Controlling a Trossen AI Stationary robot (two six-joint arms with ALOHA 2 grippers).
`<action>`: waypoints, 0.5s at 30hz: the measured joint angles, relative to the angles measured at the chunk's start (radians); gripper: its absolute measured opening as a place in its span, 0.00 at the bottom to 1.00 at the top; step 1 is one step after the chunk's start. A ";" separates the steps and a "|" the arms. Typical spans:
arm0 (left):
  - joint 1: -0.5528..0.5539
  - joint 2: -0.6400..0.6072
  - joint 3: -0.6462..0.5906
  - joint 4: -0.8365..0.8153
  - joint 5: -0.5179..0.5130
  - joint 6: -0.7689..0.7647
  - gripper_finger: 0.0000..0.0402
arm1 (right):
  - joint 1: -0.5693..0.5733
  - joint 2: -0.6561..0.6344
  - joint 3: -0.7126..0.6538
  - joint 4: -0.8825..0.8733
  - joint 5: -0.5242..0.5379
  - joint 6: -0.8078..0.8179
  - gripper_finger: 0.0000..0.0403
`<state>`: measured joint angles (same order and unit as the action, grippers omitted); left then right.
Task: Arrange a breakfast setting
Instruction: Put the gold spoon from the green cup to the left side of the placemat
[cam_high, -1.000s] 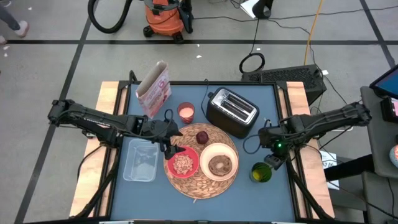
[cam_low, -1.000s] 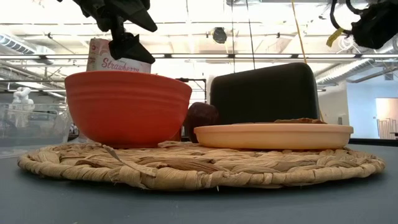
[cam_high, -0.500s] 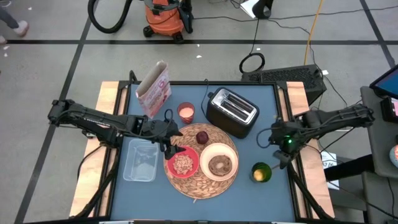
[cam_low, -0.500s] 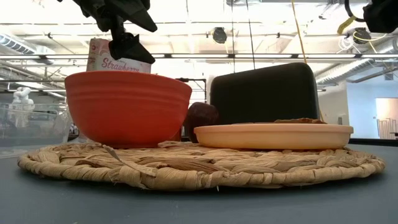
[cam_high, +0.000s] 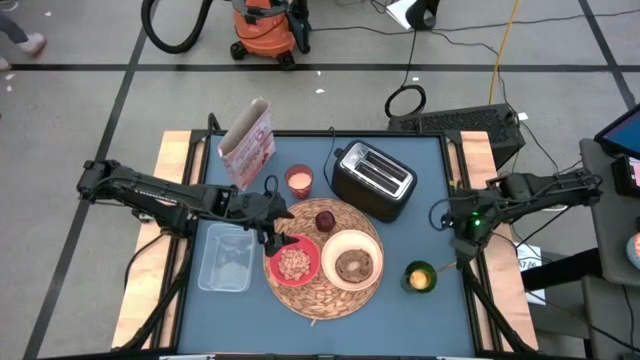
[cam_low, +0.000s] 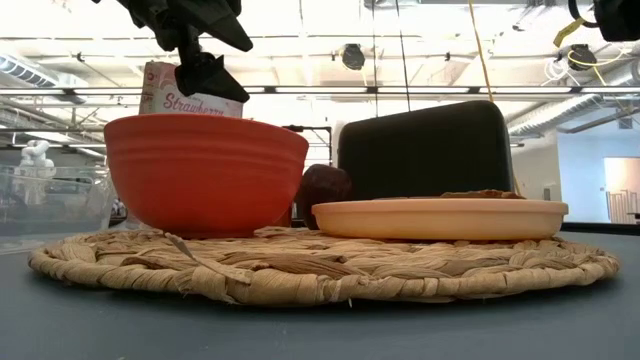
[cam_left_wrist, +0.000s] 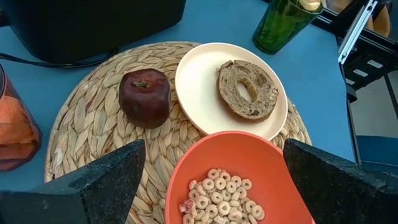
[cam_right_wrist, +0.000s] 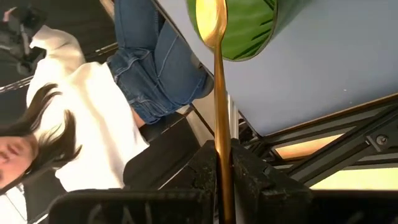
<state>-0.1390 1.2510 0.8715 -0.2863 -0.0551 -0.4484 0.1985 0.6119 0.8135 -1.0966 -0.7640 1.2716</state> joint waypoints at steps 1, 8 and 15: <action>0.000 0.000 0.000 0.000 0.000 0.000 0.96 | 0.000 -0.006 0.000 0.000 0.000 0.000 0.04; 0.000 0.000 0.000 0.000 0.000 0.000 0.96 | 0.000 -0.037 0.000 0.002 0.002 0.000 0.04; 0.000 0.000 0.000 0.000 0.000 -0.001 0.96 | 0.000 -0.048 0.000 0.151 0.080 -0.037 0.04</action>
<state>-0.1390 1.2510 0.8715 -0.2863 -0.0551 -0.4491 0.1982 0.5636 0.8135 -0.9458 -0.6843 1.2346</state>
